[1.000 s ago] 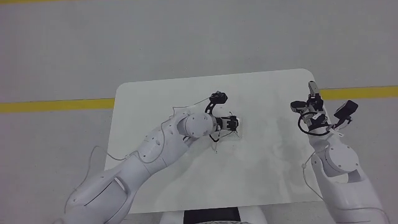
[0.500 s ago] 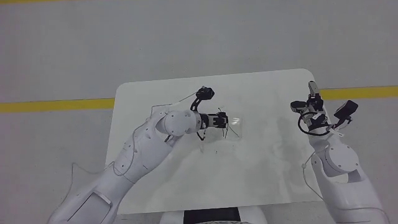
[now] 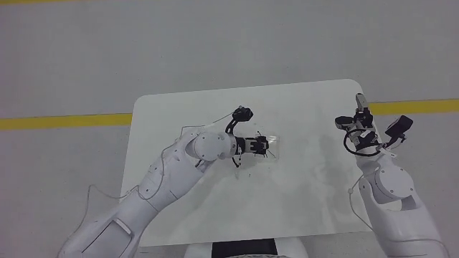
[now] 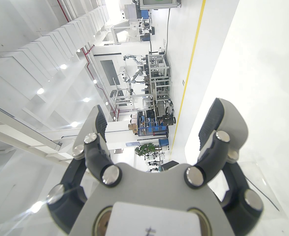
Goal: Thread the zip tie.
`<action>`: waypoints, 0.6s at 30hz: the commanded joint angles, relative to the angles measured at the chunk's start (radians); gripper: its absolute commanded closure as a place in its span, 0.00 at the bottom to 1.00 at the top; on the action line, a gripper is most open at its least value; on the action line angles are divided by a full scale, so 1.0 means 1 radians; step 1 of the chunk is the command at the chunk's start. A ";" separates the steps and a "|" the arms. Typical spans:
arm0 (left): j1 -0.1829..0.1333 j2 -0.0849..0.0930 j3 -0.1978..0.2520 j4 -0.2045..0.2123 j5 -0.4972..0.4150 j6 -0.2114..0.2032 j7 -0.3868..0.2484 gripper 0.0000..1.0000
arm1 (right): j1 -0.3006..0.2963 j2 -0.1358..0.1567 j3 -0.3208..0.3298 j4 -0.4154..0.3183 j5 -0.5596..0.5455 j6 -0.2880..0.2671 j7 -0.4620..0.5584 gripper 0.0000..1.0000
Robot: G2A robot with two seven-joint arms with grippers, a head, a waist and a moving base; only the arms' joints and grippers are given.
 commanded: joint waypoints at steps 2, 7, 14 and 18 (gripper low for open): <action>-0.004 0.004 -0.013 0.002 -0.026 -0.032 -0.013 1.00 | 0.000 0.000 0.000 0.000 0.000 0.000 0.000 0.00; 0.012 0.040 -0.099 -0.011 -0.079 -0.109 -0.123 1.00 | 0.000 0.000 0.000 0.000 0.000 0.000 0.000 0.00; 0.040 0.078 -0.180 -0.030 -0.131 -0.161 -0.290 1.00 | 0.000 0.000 0.000 0.000 0.000 0.000 0.000 0.00; 0.040 0.078 -0.180 -0.030 -0.131 -0.161 -0.290 1.00 | 0.000 0.000 0.000 0.000 0.000 0.000 0.000 0.00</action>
